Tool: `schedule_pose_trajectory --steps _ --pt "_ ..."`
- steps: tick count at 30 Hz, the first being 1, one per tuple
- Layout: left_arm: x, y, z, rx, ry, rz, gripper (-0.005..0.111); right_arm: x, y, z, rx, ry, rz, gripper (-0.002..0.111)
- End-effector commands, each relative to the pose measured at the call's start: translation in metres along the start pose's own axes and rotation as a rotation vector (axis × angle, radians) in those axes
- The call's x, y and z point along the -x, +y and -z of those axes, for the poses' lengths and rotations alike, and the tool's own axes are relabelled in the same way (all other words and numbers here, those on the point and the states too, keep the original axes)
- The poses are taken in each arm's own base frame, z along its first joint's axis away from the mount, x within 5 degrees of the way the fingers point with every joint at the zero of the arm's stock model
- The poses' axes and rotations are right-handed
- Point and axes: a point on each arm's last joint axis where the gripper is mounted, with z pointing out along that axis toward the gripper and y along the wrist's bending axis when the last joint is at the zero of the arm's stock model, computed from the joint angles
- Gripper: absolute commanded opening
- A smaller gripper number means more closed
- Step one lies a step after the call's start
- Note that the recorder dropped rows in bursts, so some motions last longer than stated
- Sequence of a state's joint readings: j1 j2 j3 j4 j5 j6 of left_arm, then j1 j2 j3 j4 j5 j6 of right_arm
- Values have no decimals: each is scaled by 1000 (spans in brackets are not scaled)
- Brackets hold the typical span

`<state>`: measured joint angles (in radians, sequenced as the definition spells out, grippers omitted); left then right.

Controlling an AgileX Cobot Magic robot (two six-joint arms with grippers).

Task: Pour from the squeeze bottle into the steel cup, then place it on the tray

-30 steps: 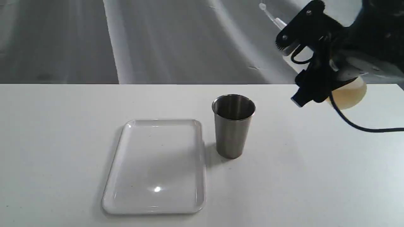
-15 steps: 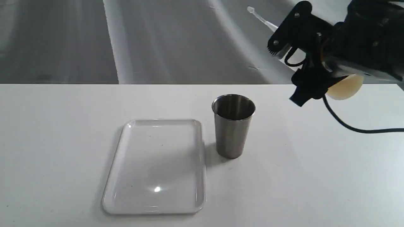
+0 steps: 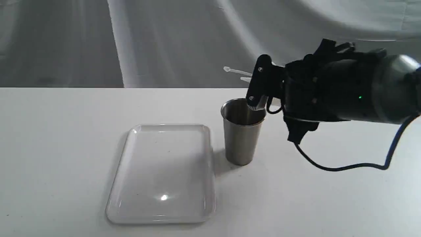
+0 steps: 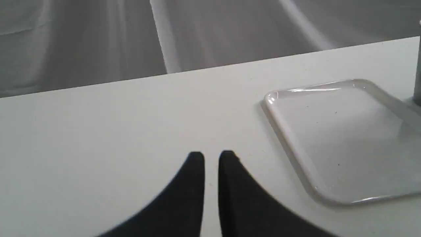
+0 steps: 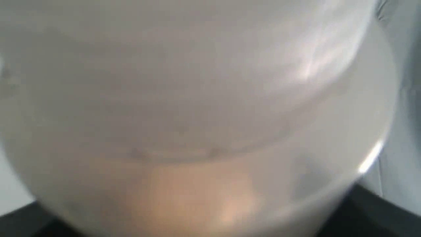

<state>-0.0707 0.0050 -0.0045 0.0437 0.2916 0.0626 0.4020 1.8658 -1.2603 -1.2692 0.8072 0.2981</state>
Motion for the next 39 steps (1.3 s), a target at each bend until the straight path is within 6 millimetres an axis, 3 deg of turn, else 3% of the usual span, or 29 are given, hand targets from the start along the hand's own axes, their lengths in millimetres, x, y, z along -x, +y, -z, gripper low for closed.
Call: schedule_pose_trajectory --steps 1,15,21,39 --pt "-1 0 0 -2 -7 1 8 3 -4 1 -53 6 43 43" --pt "-1 0 0 -2 -7 1 8 -9 -19 2 -228 162 128 43" --pt "-1 0 0 -2 -7 1 8 -6 -23 -1 -339 181 207 43" --pt "-1 0 0 -2 -7 1 8 1 -24 -4 -427 141 272 43"
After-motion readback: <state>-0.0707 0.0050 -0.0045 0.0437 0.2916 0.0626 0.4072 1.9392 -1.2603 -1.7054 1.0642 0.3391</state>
